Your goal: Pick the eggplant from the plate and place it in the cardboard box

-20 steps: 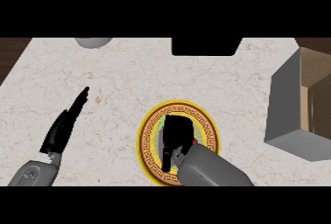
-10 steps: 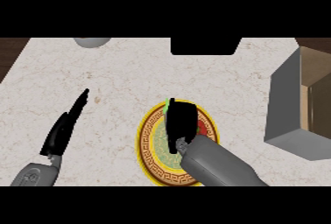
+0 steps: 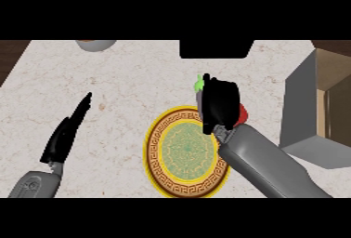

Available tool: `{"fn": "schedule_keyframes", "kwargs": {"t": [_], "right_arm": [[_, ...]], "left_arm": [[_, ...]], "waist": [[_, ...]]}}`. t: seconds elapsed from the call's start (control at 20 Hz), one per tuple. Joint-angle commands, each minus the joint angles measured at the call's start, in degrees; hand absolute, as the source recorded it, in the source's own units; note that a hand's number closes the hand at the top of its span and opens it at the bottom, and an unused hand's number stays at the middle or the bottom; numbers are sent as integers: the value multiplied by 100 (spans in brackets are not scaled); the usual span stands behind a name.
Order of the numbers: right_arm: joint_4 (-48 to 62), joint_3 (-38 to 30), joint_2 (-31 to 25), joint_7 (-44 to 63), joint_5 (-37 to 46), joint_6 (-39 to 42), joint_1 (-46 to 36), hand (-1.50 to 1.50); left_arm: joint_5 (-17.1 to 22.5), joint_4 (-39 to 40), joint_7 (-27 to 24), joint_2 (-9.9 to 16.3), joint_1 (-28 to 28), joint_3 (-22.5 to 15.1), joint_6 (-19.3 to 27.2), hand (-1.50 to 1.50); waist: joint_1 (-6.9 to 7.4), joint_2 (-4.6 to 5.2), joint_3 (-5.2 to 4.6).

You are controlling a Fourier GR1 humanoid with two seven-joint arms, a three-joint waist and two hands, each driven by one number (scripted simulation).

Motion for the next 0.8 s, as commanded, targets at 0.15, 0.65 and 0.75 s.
{"fn": "schedule_keyframes", "kwargs": {"t": [0.15, 0.65, 0.75], "right_arm": [[-1539, -539, -802, 859, 563, 884, -181, 150], [-3121, -1607, -1125, 1593, 884, 1817, 229, 150], [-2898, -1971, -1337, 1329, 982, 1583, 435, 150]], "left_arm": [[-87, -141, 11, -140, 299, -36, 85, 0], [-164, 173, 65, -174, -97, 96, 36, 0], [-138, 145, 128, -107, -204, 170, -33, 0]], "waist": [[-69, -44, -1], [-171, -28, -6], [-108, -2, -2]]}}
